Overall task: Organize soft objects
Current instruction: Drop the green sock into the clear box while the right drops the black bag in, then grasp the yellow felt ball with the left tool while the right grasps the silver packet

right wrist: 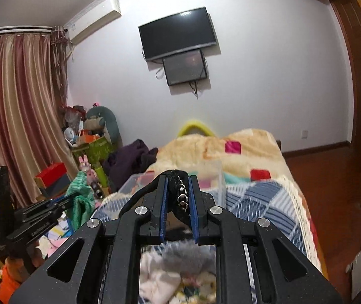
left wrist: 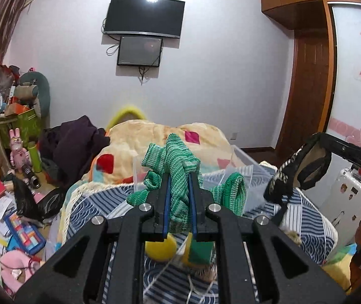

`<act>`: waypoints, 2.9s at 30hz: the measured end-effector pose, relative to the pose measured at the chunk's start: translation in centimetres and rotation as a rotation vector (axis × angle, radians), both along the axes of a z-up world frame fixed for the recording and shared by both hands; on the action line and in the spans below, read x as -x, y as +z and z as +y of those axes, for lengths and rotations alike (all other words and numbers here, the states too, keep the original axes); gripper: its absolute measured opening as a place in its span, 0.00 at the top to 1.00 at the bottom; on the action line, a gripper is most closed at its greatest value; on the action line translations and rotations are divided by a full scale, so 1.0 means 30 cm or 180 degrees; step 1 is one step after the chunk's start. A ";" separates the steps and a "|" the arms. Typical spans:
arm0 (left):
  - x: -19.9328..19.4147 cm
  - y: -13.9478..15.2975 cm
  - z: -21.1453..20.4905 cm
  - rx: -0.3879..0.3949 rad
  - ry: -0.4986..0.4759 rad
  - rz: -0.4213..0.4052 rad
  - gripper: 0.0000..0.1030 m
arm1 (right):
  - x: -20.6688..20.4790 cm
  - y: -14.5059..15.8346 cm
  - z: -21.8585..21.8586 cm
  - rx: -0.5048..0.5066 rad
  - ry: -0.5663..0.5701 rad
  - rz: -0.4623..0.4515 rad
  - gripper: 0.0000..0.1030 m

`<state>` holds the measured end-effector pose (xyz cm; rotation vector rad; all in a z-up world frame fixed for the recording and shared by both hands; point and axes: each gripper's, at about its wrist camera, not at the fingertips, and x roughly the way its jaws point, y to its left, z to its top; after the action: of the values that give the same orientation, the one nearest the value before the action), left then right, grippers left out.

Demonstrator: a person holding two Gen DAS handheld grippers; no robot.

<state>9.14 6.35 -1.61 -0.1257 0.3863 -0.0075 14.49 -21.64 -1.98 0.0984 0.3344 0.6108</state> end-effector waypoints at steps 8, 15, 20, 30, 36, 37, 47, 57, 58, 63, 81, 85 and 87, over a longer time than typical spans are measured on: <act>-0.189 -0.006 0.027 -0.0016 -0.0054 0.0231 0.88 | -0.089 0.032 0.109 0.0085 -0.0024 -0.0073 0.87; -0.321 -0.051 0.040 -0.0097 0.0009 0.0454 0.88 | -0.163 0.054 0.150 0.0115 -0.0093 -0.0064 0.87; -0.387 -0.112 0.042 -0.0125 -0.0001 0.0638 0.88 | -0.205 0.037 0.180 0.0243 -0.0116 -0.0012 0.87; -0.455 -0.200 -0.012 -0.0224 -0.0235 0.1003 0.88 | -0.257 -0.161 0.266 0.0937 0.0160 0.0488 0.87; -0.440 -0.201 -0.020 -0.0230 -0.0274 0.1044 0.74 | -0.254 -0.207 0.273 0.1209 0.0326 0.0649 0.87; -0.436 -0.198 -0.019 -0.0216 -0.0278 0.1035 0.66 | -0.252 -0.209 0.273 0.1227 0.0363 0.0660 0.87; -0.314 -0.103 -0.004 -0.0125 -0.0257 0.0739 0.28 | -0.170 -0.152 0.231 0.1200 0.0319 0.0469 0.44; -0.161 -0.060 0.041 -0.0132 -0.0101 0.0538 0.03 | -0.092 -0.074 0.135 0.0883 0.0101 0.0264 0.19; -0.147 -0.068 0.044 -0.0137 -0.0094 0.0552 0.03 | -0.086 -0.088 0.129 0.0906 0.0092 0.0288 0.19; -0.098 -0.148 0.058 -0.0184 -0.0052 0.0712 0.03 | -0.071 -0.171 0.115 0.1059 0.0060 0.0419 0.19; -0.126 -0.381 0.089 0.0064 -0.0076 0.1161 0.44 | -0.121 -0.412 0.123 0.0943 0.0287 0.1287 0.39; -0.128 -0.399 0.086 0.0160 -0.0120 0.1187 0.56 | -0.106 -0.406 0.116 0.0904 0.0273 0.1264 0.59; -0.119 -0.398 0.081 0.0136 -0.0119 0.1162 0.56 | -0.096 -0.395 0.113 0.0892 0.0256 0.1217 0.63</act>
<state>12.72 8.78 -13.54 -0.1625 0.7533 -0.0298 17.37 -18.24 -13.84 -0.0697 0.7936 0.6180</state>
